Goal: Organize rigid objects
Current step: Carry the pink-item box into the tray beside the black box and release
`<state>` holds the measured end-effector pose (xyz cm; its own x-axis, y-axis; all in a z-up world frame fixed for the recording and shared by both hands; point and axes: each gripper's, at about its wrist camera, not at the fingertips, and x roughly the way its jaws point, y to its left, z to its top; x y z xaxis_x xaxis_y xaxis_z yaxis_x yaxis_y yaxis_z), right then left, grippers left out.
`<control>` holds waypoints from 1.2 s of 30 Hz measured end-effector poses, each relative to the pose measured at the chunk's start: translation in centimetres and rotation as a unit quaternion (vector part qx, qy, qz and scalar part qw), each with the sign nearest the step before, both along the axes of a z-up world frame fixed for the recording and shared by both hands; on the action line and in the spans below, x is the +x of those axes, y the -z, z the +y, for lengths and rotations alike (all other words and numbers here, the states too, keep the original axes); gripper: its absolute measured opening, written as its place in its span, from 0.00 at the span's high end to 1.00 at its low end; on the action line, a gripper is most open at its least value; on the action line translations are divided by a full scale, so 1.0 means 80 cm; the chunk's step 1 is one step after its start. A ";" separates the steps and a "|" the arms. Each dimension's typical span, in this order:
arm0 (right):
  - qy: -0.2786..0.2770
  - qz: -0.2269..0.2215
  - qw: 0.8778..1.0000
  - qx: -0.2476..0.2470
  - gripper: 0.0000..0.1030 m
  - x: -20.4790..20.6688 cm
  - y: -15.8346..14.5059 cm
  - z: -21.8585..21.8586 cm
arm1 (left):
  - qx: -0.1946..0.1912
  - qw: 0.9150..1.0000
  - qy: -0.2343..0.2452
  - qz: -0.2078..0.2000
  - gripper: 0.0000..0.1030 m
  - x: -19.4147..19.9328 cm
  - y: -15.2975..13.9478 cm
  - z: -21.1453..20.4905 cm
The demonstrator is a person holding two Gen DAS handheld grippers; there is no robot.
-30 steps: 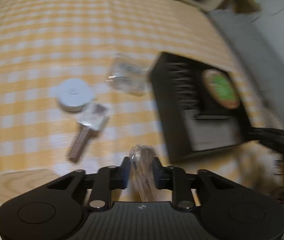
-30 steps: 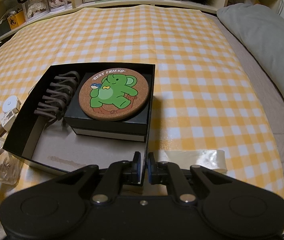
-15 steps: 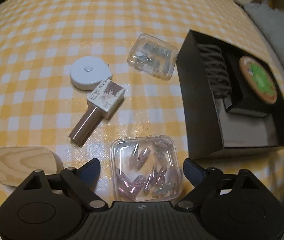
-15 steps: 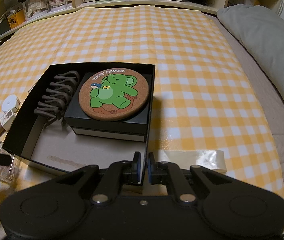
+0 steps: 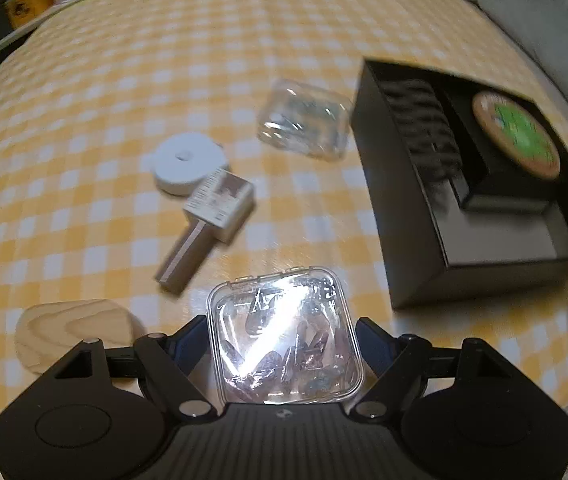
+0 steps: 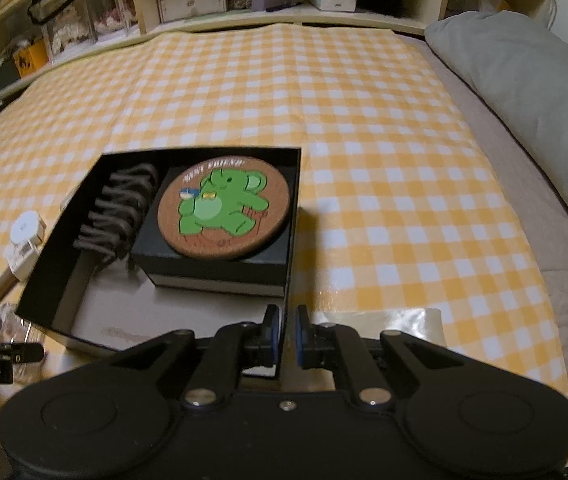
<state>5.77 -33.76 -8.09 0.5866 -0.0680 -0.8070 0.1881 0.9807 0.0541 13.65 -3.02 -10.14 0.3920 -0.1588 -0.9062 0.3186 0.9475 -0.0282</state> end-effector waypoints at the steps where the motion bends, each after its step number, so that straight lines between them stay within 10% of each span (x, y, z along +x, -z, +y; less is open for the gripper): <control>1: 0.002 -0.003 1.000 0.003 0.93 0.001 -0.002 -0.002 | -0.007 1.000 -0.007 -0.008 0.23 -0.001 -0.006 0.006; 18: -0.012 0.015 1.000 0.009 0.96 0.032 -0.004 -0.006 | -0.115 0.983 0.040 -0.138 0.23 -0.033 -0.097 -0.042; 36: 0.002 0.013 1.000 0.023 0.96 0.031 -0.004 -0.009 | -0.181 0.974 0.119 -0.060 0.24 -0.005 -0.031 -0.147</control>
<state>8.26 -34.48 -7.77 0.5648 -0.0331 -0.8245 0.1944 0.9764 0.0940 13.24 -14.78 -7.69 0.4054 -0.5581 -0.7240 0.5495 0.7817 -0.2950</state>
